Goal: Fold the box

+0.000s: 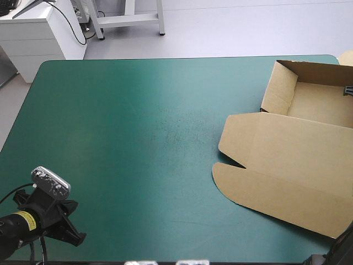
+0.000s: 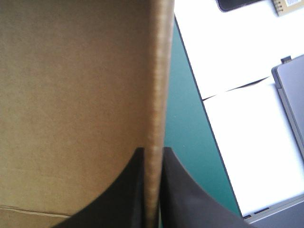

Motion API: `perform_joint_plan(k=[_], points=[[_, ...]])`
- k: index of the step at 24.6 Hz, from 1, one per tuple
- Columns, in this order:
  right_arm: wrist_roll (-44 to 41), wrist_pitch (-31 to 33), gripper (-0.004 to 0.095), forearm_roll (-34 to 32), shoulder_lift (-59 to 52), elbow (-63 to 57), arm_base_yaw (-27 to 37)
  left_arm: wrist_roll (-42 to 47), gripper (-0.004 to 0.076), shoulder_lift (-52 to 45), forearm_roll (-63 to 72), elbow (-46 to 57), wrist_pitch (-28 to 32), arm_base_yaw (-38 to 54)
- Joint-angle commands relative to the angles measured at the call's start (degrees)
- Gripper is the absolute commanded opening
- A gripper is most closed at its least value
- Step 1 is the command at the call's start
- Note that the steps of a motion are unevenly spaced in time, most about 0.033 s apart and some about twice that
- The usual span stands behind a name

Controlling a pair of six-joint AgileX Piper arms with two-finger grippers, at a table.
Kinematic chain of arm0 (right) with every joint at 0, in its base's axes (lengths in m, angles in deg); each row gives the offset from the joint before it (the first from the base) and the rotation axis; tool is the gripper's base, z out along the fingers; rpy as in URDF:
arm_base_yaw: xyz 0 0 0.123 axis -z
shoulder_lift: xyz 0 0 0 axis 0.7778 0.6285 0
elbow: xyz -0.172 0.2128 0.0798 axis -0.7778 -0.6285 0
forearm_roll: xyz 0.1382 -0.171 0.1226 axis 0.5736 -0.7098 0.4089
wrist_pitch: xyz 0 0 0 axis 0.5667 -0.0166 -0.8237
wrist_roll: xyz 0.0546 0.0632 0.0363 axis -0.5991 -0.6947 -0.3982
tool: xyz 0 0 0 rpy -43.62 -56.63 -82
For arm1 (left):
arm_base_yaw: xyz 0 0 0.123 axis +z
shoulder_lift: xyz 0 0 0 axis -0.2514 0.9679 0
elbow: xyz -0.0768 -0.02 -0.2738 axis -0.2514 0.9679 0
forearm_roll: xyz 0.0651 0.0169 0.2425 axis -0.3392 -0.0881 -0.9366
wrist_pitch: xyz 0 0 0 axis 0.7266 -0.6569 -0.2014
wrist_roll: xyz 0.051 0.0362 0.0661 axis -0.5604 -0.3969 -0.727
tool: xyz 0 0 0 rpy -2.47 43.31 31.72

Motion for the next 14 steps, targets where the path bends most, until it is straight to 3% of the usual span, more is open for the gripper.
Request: perform_joint_plan(k=[1,4,7,12,14], points=[[0.7,-1.5,0.0254,1.1,-2.9,2.0,2.1,0.2,-0.0008,0.4,-0.4,-1.3,1.4,-0.3],[0.7,-2.1,0.0707,0.7,-2.9,2.0,2.7,0.2,-0.0008,0.4,-2.3,-1.3,1.6,-0.3],[0.7,-2.2,0.0939,0.7,-2.9,2.0,2.7,-0.6,-0.0008,0.4,-3.9,-1.3,1.4,-0.3],[0.7,1.3,0.0861,2.8,-2.9,2.0,2.7,-0.6,-0.0008,0.4,-3.9,-1.3,2.1,-0.3],[0.7,1.6,0.0775,5.7,-3.3,2.1,2.7,-0.6,-0.0008,0.4,-3.9,-1.3,2.2,-0.3]])
